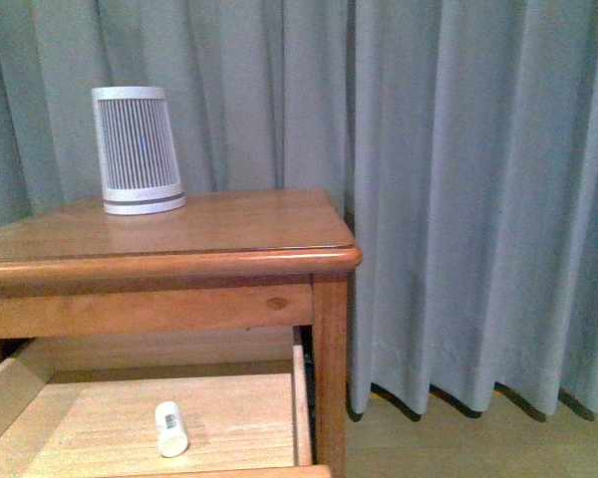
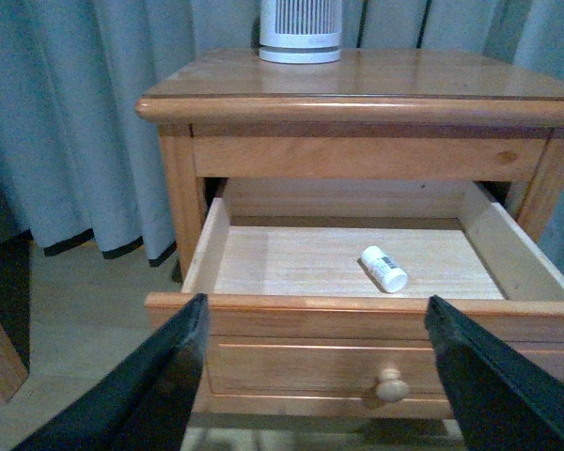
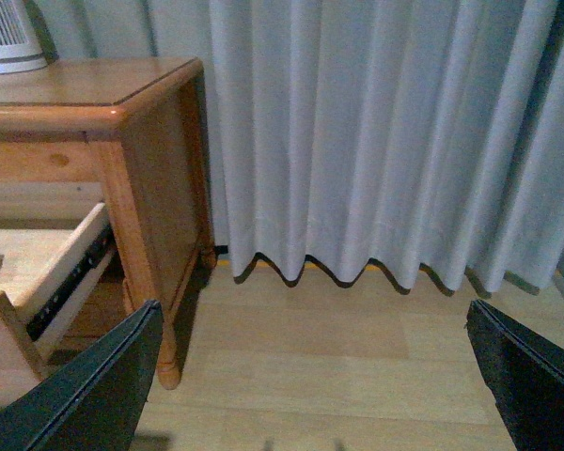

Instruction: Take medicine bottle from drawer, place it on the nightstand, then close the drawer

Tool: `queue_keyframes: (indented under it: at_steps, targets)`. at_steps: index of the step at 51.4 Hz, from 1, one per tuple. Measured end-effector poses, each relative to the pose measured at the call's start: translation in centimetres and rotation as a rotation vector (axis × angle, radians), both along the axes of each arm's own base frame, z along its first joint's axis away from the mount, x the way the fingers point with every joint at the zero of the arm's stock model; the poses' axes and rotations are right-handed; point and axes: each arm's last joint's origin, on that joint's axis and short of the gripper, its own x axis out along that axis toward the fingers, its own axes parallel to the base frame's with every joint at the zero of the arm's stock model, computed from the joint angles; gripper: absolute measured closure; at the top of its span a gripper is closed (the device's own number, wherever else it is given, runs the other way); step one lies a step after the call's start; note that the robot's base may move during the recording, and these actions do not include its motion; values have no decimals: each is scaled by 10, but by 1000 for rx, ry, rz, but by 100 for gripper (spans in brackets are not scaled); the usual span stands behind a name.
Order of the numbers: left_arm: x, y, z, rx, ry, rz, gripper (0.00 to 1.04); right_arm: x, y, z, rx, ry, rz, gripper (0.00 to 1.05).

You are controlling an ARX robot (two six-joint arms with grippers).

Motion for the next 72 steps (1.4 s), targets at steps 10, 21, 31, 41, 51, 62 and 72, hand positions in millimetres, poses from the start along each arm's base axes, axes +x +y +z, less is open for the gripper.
queue_keyframes:
  at_steps: [10, 21, 31, 41, 51, 62, 72]
  targets:
    - [0, 0, 0, 0, -1, 2, 7, 0, 0, 0, 0, 1, 1, 7]
    - [0, 0, 0, 0, -4, 1, 7, 0, 0, 0, 0, -2, 5, 7]
    - [0, 0, 0, -1, -5, 2, 7, 0, 0, 0, 0, -1, 6, 7]
    - [0, 0, 0, -1, -3, 3, 7, 12, -2, 3, -45, 110, -330, 7]
    - [0, 0, 0, -1, -4, 2, 7, 58, 9, 38, -36, 179, -298, 7]
    - [0, 0, 0, -1, -4, 2, 7, 122, 23, 37, -19, 447, -139, 7]
    - [0, 0, 0, -1, -4, 2, 7, 170, 32, 12, -23, 574, -79, 7]
